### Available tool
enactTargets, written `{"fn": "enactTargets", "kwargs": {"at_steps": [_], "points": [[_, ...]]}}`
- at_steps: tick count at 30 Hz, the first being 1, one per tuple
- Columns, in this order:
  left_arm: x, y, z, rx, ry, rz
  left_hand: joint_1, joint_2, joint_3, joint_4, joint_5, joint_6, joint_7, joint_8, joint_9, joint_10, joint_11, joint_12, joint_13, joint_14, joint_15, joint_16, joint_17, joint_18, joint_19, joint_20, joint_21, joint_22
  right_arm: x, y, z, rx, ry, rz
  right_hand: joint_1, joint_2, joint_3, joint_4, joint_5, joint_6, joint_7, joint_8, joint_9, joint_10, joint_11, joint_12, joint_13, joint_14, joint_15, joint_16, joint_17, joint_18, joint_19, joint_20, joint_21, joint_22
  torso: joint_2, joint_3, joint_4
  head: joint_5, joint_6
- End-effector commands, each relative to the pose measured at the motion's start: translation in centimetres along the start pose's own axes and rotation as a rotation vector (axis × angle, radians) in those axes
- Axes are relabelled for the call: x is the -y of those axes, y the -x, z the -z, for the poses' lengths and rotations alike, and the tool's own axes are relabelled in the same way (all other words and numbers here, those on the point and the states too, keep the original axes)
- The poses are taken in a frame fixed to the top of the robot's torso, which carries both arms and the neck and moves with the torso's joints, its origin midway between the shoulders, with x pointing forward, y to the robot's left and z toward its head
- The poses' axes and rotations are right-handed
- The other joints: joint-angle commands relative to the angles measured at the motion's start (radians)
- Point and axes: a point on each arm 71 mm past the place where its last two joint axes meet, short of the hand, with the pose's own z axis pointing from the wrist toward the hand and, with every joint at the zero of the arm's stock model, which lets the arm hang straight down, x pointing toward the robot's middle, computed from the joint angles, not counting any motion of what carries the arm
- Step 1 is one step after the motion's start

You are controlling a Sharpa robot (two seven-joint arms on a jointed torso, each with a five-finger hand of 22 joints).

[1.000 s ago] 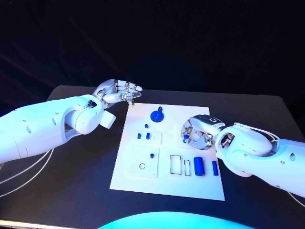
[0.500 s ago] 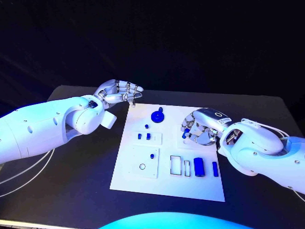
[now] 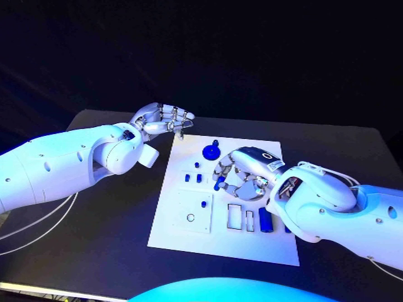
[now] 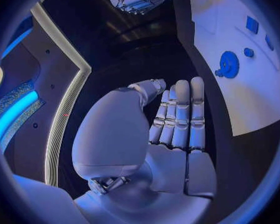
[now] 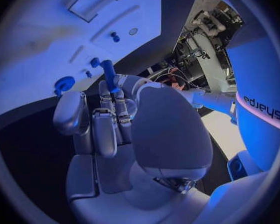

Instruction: Assemble the parts on the task board

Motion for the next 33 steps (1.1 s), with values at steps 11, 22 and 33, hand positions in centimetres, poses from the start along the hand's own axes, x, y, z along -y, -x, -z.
{"fn": "enactTargets", "kwargs": {"at_steps": [11,22,33], "points": [[0.1,-0.7,-0.3,-0.027,-0.008,0.02,-0.008,-0.002,0.0,0.006,0.005,-0.008,0.001,-0.003,-0.002,-0.008,0.002,-0.004,-0.001,-0.004,0.006,-0.005,0.0,0.015,-0.001,0.007,-0.002,-0.001,-2.7,-4.9,-2.0,-0.083,0.115,-0.094,0.003,0.012,0.027,-0.025,0.004,-0.002,0.006,0.004,0.003,0.076,-0.071,-0.003,0.032,0.042,-0.005,0.001,-0.004,-0.008,-0.005,-0.007,-0.012,0.04,0.001,-0.002,0.0019,0.032,-0.008],[0.1,-0.8,-0.3,-0.03,-0.008,0.021,-0.008,-0.002,0.0,0.006,0.005,-0.008,0.001,-0.003,-0.002,-0.008,0.002,-0.003,-0.001,-0.004,0.006,-0.005,0.0,0.015,0.0,0.007,-0.003,-0.002,-2.9,-7.1,-2.4,-0.128,0.114,-0.092,0.001,0.013,0.029,-0.03,0.003,-0.006,0.008,0.004,0.005,0.075,-0.069,-0.006,0.032,0.041,-0.004,0.0,-0.008,-0.007,-0.007,-0.006,-0.017,0.039,0.001,0.0002,-0.0003,0.046,-0.012],[0.1,-0.8,-0.3,-0.031,-0.007,0.021,-0.008,-0.002,0.0,0.006,0.005,-0.008,0.001,-0.003,-0.002,-0.008,0.002,-0.003,-0.001,-0.004,0.006,-0.005,0.0,0.015,0.0,0.007,-0.003,-0.002,-2.8,-7.9,-2.6,-0.142,0.104,-0.07,0.0,0.012,0.03,-0.032,0.003,-0.007,0.009,0.003,0.006,0.074,-0.069,-0.007,0.033,0.041,-0.003,0.0,-0.008,-0.007,-0.007,-0.006,-0.016,0.04,0.001,0.0013,-0.0002,0.048,-0.015]]}}
